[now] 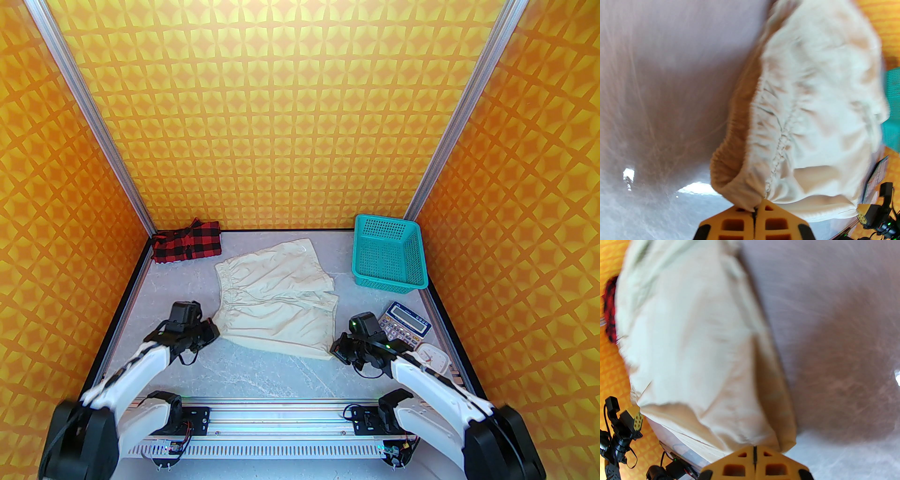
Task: Fold and stack the mixed laundry pile
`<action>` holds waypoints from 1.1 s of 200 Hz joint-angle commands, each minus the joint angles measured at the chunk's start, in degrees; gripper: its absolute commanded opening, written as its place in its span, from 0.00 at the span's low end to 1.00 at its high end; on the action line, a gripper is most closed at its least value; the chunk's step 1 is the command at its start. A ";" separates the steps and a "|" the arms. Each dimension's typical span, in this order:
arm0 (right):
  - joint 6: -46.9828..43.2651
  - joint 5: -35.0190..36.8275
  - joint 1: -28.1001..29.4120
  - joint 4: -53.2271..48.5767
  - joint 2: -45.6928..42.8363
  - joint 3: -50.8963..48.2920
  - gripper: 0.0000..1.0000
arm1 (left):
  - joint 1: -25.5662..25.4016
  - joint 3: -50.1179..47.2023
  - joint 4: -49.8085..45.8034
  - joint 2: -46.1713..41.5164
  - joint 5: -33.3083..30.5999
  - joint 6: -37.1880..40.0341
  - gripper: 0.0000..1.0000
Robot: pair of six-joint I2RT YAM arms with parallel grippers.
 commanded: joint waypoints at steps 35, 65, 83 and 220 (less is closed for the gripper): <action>-7.38 1.67 0.01 -20.87 -9.22 9.34 0.00 | 0.02 7.83 -18.44 -9.60 -5.25 3.60 0.00; -9.47 2.82 0.03 -32.80 -14.95 13.89 0.00 | -2.30 9.51 -26.05 -14.62 -5.09 2.38 0.00; -10.38 3.72 0.02 -38.88 -17.09 17.90 0.00 | -4.54 11.31 -29.38 -14.08 -5.23 1.54 0.00; -32.31 27.96 -0.13 -14.96 22.14 55.89 0.00 | -1.42 23.07 -5.58 15.39 -3.04 5.73 0.00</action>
